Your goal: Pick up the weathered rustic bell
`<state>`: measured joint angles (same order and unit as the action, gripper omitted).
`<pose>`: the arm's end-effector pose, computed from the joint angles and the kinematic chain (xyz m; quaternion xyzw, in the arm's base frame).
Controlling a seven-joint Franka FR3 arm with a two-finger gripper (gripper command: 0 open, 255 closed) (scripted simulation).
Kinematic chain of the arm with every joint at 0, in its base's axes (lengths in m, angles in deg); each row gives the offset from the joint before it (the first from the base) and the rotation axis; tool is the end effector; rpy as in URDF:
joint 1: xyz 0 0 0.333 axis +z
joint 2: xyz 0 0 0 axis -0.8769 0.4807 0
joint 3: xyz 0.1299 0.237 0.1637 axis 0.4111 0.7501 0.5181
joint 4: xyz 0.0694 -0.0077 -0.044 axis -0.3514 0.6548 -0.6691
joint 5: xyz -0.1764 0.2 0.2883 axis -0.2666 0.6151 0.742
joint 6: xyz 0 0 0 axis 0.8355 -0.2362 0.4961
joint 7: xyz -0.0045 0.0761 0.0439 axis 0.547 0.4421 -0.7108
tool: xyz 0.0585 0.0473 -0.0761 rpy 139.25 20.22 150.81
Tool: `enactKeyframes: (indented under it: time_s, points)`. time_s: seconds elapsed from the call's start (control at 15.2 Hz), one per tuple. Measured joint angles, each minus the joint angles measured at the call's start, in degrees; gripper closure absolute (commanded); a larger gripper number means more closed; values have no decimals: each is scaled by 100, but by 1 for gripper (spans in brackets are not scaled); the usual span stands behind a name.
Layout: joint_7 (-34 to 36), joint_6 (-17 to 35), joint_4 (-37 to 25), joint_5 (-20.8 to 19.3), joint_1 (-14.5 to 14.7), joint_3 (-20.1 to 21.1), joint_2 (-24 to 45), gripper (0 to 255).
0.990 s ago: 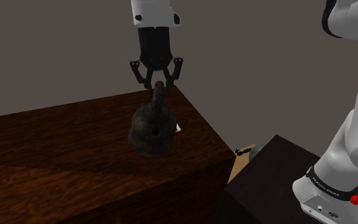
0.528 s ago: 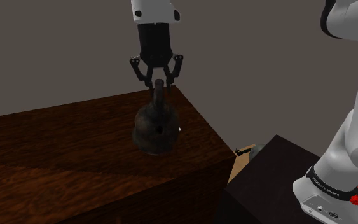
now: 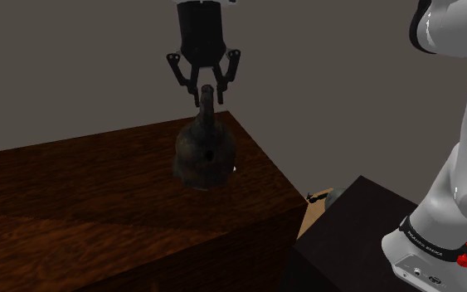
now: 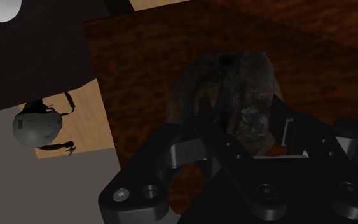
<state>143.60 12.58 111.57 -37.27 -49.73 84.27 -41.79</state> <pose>0.4750 0.3852 0.6277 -0.9710 0.2175 0.0978 0.0190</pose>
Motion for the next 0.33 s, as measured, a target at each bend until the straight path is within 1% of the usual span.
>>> enactKeyframes:
  time_s: [0.33]
  points:
    - [151, -529, -837, -163, 204, 17, 321, 255]
